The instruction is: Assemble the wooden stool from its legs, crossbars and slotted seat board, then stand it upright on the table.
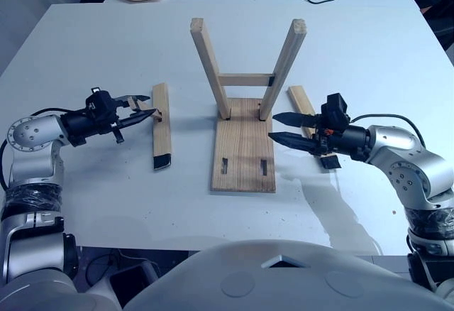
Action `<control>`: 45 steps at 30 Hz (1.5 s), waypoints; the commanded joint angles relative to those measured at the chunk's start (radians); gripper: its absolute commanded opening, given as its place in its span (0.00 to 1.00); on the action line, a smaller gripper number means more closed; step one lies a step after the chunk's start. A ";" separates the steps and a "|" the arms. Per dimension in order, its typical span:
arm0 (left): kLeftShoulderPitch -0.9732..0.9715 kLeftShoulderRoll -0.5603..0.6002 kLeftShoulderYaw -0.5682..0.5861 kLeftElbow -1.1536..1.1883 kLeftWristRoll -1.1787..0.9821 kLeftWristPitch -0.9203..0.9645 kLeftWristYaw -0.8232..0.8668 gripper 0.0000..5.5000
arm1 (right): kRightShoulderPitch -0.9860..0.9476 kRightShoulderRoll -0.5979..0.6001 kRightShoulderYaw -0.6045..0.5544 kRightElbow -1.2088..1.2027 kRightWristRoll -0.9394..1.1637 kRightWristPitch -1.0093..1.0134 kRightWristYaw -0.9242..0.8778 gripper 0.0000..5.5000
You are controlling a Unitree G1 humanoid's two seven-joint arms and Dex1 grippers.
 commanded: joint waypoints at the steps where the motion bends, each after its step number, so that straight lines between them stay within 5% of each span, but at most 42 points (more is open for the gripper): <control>1: 0.060 0.053 -0.082 -0.032 0.058 0.103 -0.070 0.24 | 0.004 0.001 -0.002 -0.002 -0.012 -0.010 -0.012 0.44; 10: 0.155 0.136 -0.153 -0.306 -0.056 0.474 -0.140 0.24 | -0.002 0.016 0.018 0.017 -0.037 -0.026 -0.031 0.44; 32: 0.255 0.015 -0.231 -0.210 0.005 0.439 0.037 0.24 | -0.030 0.029 0.042 0.051 -0.061 -0.027 -0.023 0.44; 41: 0.249 -0.048 -0.215 -0.168 0.006 0.402 0.104 0.54 | -0.036 0.029 0.052 0.067 -0.068 -0.034 -0.021 0.44; 45: 0.283 -0.044 -0.126 -0.319 -0.126 0.489 0.113 0.57 | -0.034 0.025 0.046 0.064 -0.062 -0.035 -0.017 0.44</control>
